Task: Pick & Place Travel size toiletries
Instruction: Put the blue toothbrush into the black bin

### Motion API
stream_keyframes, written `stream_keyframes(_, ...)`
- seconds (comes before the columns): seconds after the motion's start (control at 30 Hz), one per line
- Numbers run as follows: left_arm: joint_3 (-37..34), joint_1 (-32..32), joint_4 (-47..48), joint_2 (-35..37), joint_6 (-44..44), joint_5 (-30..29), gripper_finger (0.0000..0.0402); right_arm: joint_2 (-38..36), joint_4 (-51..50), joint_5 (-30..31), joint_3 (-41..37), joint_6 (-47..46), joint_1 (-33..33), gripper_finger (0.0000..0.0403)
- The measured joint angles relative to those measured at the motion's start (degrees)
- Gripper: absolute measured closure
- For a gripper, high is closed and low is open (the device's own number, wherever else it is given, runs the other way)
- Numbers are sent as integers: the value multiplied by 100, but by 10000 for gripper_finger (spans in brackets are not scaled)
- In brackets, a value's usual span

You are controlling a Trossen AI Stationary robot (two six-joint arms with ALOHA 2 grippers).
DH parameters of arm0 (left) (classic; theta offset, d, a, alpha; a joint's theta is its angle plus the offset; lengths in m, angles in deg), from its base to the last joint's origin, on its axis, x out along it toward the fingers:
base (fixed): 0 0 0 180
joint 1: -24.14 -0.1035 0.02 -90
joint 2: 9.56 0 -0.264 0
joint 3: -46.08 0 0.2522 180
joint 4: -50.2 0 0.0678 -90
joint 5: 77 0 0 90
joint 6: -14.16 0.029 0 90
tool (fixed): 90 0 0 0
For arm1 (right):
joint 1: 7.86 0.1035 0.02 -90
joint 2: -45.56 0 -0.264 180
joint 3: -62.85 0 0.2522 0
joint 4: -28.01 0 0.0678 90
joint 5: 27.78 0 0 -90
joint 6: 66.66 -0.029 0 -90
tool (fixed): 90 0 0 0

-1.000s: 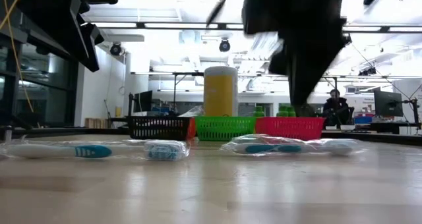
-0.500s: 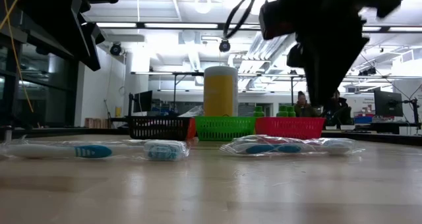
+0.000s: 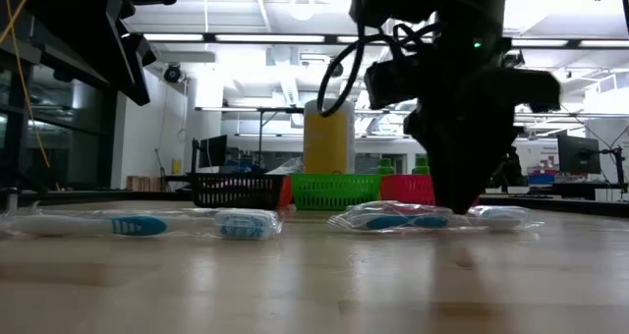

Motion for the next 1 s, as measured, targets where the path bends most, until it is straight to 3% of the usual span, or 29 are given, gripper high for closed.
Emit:
stream_keyframes(0.23, 0, 0, -4, 0, 0, 0, 226, -10, 661, -587, -301, 362, -162, 247)
stream_keyframes(0.4, 0, 1, -3, 0, -34, 0, 226, -10, 842, -419, -416, 512, -152, 274)
stream_keyframes(0.8, 0, 0, -4, 0, -81, -203, 226, -16, 914, -517, -416, 840, -161, 386)
stream_keyframes(1.0, 0, -1, 0, 0, -193, -484, 226, -151, 931, -920, -421, 525, -331, 392)
